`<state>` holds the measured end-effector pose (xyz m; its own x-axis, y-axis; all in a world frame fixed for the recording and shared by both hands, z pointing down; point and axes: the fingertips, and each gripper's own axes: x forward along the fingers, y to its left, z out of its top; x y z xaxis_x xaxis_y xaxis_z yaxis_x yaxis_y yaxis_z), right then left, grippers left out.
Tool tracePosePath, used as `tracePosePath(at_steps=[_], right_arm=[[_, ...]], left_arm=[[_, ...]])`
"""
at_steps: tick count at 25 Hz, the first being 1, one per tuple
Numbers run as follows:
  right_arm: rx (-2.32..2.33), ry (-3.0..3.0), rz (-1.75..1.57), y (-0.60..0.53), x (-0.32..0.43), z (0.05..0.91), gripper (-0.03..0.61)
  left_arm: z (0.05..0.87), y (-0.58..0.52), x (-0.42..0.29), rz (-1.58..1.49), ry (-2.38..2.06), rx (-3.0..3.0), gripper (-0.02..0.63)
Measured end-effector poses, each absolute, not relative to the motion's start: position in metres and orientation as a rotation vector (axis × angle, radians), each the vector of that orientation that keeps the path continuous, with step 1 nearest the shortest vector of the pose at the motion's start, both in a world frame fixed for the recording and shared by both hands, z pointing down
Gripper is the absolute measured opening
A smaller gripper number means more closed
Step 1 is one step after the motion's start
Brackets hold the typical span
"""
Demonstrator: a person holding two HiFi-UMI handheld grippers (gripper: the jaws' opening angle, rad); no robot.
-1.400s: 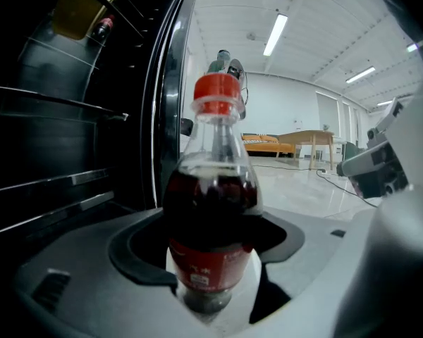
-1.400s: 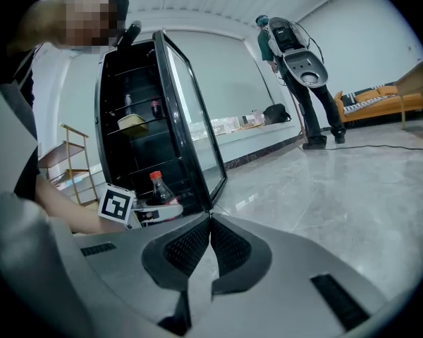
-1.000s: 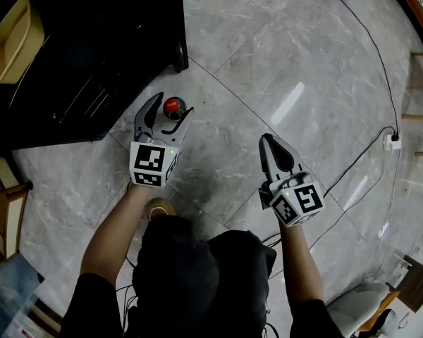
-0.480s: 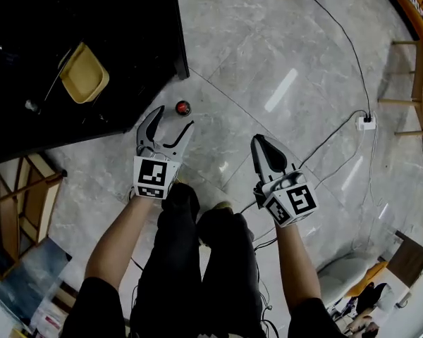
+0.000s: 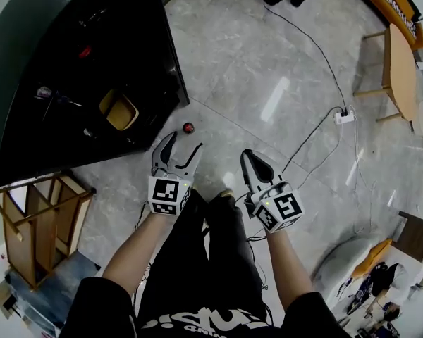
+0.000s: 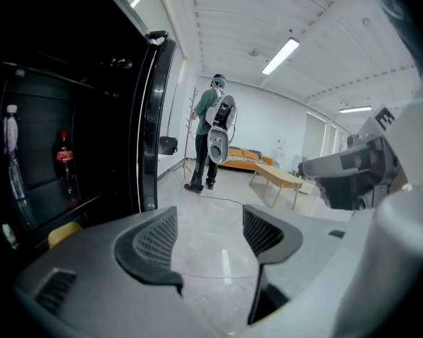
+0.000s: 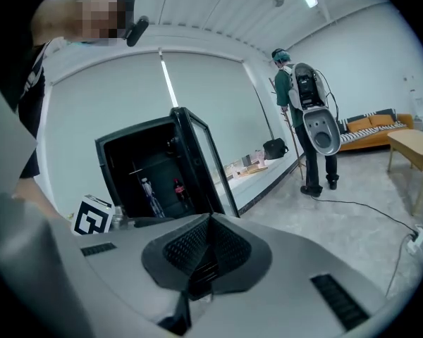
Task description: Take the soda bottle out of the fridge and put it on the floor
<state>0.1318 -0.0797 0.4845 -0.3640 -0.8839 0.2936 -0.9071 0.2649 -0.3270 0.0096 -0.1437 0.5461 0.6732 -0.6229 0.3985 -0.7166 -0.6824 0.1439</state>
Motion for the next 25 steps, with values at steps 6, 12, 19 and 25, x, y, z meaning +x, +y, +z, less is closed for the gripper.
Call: tracePosePath(at_steps=[6, 12, 19, 25], right_arm=[[1.748, -2.448, 0.694, -0.065, 0.130, 0.439, 0.025], [1.755, -2.436, 0.674, -0.063, 0.140, 0.406, 0.025], [1.718, -2.438, 0.640, -0.043, 0.162, 0.369, 0.025], [1.730, -2.511, 0.632, -0.019, 0.179, 0.332, 0.025]], left_arm=[[0.482, -0.125, 0.016, 0.444, -1.062, 2.601, 0.053], [0.450, -0.118, 0.023, 0.430, -1.037, 2.564, 0.008], [0.388, -0.091, 0.029, 0.432, -1.027, 2.581, 0.008], [0.344, -0.067, 0.024, 0.367, -1.024, 2.597, 0.008]])
